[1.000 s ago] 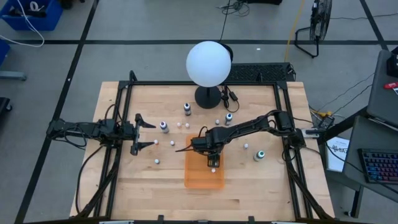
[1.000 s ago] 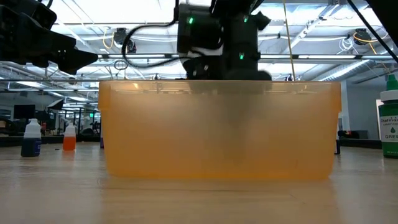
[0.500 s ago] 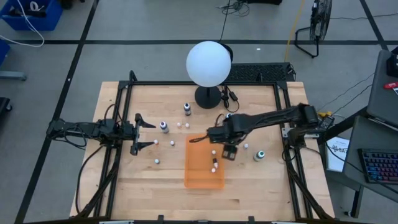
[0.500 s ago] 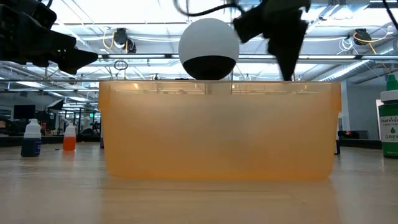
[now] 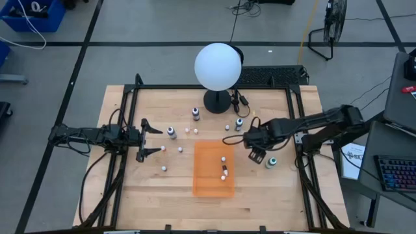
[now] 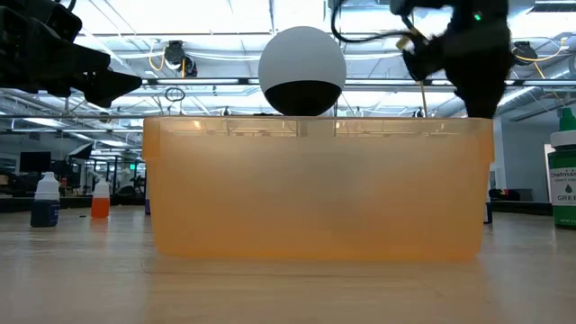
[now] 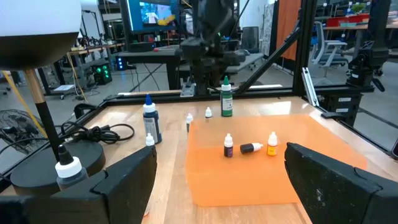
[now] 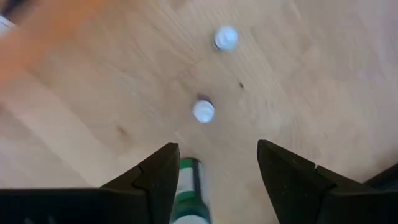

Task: Pick & Place food coloring
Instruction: Put the small purple food coloring bottle into the orange bin

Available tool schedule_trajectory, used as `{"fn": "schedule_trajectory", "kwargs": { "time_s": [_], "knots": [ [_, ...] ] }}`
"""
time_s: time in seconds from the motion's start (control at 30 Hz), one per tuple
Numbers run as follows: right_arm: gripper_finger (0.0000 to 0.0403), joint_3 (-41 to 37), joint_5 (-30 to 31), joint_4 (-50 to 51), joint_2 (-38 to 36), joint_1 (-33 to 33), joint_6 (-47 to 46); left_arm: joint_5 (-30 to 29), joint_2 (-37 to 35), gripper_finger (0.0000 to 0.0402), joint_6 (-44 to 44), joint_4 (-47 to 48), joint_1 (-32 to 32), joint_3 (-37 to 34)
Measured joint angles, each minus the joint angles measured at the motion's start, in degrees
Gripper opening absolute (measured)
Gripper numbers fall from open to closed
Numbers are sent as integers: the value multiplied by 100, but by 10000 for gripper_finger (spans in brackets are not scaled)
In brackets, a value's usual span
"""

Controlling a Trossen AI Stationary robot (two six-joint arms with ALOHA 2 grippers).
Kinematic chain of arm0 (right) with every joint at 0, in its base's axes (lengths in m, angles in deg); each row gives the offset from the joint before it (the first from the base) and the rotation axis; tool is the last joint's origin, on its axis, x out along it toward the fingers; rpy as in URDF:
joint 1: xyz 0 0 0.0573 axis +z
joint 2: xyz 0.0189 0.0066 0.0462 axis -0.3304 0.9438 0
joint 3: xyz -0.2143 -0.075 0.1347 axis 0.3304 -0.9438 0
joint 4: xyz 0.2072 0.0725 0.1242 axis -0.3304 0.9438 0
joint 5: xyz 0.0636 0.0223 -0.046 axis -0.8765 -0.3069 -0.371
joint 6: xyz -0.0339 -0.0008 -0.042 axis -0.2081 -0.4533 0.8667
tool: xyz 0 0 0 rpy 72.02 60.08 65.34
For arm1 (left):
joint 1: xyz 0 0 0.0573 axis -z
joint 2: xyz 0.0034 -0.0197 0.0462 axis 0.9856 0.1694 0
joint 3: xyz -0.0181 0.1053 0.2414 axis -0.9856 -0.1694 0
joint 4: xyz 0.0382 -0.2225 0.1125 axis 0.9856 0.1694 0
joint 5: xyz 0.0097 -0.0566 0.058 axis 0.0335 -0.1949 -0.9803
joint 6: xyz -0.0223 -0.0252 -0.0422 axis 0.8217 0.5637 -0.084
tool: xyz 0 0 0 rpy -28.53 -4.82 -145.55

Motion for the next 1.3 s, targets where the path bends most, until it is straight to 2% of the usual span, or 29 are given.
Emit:
{"fn": "schedule_trajectory", "kwargs": {
  "time_s": [0.33,0.67,1.1,1.3],
  "knots": [
    [203,-1169,-312,-1326,-67,-15,40,1,0,351,0,0,-1,0],
    [203,-1499,-301,-1912,-42,-141,176,0,0,351,0,0,-1,0],
    [203,-1546,-296,-2271,628,-276,564,1,1,351,0,0,0,0],
    [203,-1544,-296,-2313,688,-283,597,3,0,351,0,0,-1,0]
  ]
}}
